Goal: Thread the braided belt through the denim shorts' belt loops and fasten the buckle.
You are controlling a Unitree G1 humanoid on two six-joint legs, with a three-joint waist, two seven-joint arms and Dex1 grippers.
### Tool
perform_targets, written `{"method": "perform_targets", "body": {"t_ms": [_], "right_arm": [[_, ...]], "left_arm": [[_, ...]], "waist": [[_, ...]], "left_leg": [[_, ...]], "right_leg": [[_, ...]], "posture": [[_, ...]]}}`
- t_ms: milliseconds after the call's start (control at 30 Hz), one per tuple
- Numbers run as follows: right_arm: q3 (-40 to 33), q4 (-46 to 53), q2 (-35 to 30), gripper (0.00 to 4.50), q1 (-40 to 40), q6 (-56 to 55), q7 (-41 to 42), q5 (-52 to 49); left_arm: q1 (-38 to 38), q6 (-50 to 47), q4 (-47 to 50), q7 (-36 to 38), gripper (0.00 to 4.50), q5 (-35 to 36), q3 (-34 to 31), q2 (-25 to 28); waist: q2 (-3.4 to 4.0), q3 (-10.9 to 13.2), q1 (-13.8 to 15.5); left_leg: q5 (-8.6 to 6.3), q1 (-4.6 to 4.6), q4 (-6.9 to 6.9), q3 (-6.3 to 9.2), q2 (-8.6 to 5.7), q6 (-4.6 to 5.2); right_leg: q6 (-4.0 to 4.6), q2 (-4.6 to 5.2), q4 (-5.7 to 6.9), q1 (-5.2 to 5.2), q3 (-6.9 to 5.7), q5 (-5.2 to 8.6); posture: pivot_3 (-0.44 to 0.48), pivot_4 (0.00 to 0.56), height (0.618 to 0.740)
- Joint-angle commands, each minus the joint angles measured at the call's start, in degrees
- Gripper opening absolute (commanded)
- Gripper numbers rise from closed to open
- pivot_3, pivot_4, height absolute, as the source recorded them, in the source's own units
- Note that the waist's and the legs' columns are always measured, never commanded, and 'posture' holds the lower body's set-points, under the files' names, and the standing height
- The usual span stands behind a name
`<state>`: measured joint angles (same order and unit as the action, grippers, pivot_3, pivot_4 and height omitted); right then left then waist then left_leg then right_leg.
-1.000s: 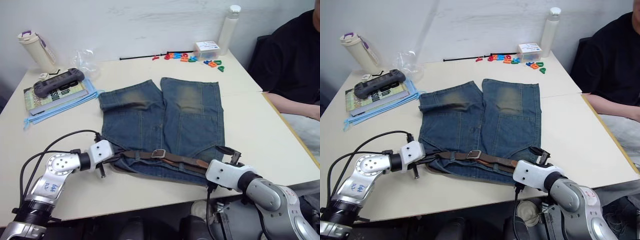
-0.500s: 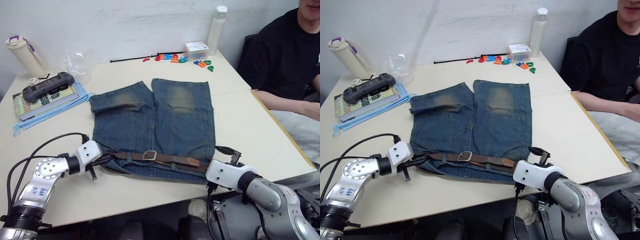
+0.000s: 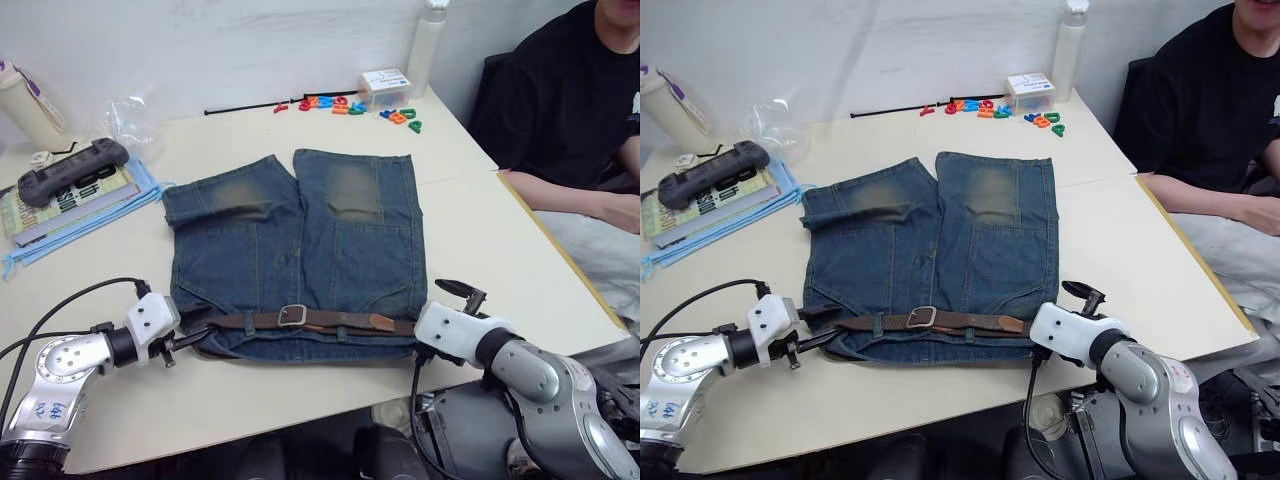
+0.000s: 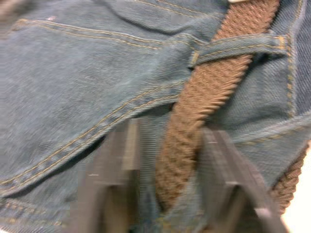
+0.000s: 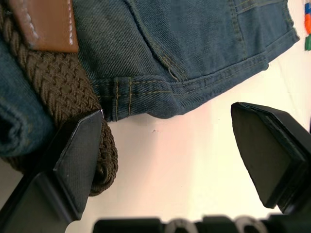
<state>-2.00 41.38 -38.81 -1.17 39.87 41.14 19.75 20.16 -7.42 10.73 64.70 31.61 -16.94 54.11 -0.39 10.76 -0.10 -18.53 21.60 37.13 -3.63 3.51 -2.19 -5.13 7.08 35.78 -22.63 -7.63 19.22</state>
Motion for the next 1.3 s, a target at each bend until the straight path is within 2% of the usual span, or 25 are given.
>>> {"method": "perform_targets", "body": {"t_ms": [33,133,333,400,500,600,1000,1300], "right_arm": [[-6.9,5.5,1.3,4.5,1.9,4.3,4.0,-8.5],[-11.0,8.1,1.2,4.5,3.1,9.3,7.8,-15.3],[-23.0,13.5,4.6,4.5,7.6,24.3,14.7,-35.9],[-25.5,13.8,6.5,4.5,9.8,27.1,14.3,-41.5],[-28.0,11.6,11.8,4.5,15.6,29.5,8.9,-46.5],[-27.6,10.6,11.6,4.5,16.3,29.6,5.8,-48.3],[-22.7,7.3,7.6,4.5,13.0,23.3,-1.4,-51.6],[-21.8,6.5,5.9,4.5,12.0,20.8,-4.8,-54.7]], "left_arm": [[1.8,-3.7,2.0,3.4,2.97,3.4,-4.2,1.3],[0.4,-8.4,3.0,3.3,2.97,6.7,-5.8,1.0],[-5.5,-20.5,6.6,-0.9,2.97,15.7,-7.8,0.0],[-6.6,-24.3,8.1,-1.9,2.97,18.8,-8.5,0.1],[-10.1,-31.1,8.8,-4.5,2.97,25.7,-10.5,0.3],[-13.7,-34.0,8.4,-7.6,2.97,28.4,-11.8,-0.4],[-18.3,-34.1,10.3,-11.5,2.97,25.3,-9.2,-2.8],[-21.2,-34.6,10.3,-12.9,2.97,24.3,-6.7,-4.3]], "waist": [[-0.02,0.4,0.0],[-0.04,0.7,0.1],[-0.1,0.9,0.2],[-0.1,0.9,0.0],[-0.11,0.9,-0.3],[-0.1,0.9,0.0],[-0.12,0.9,0.0],[-0.13,0.9,0.0]], "left_leg": [[-0.01,0.01,0.02,-0.02,0.0,0.02],[-0.09,0.01,0.08,-0.08,0.03,0.15],[-0.14,0.01,0.13,-0.07,0.08,0.25],[-0.06,-0.01,0.16,-0.07,0.06,0.11],[-0.03,-0.07,0.2,-0.15,0.03,0.07],[0.03,-0.09,0.23,-0.14,0.04,-0.02],[0.05,-0.06,0.44,-0.52,-0.09,-0.03],[0.02,-0.08,0.96,-0.69,-0.06,0.03]], "right_leg": [[-0.05,0.0,-0.02,0.0,0.01,-0.03],[-0.06,0.0,0.04,-0.01,0.04,-0.03],[-0.06,0.01,0.17,-0.02,0.07,-0.04],[-0.08,0.04,0.19,-0.02,0.15,-0.05],[-0.09,0.0,0.28,-0.03,0.27,-0.06],[-0.09,-0.02,0.41,-0.07,0.26,-0.06],[-0.12,-0.01,0.75,-0.07,0.36,-0.08],[-0.11,0.0,1.14,-0.11,0.62,-0.08]], "posture": [[0.0,0.15,0.684],[0.0,0.15,0.684],[0.0,0.15,0.684],[0.0,0.15,0.684],[0.0,0.15,0.684],[0.0,0.15,0.684],[0.0,0.15,0.684],[0.0,0.15,0.684]]}}
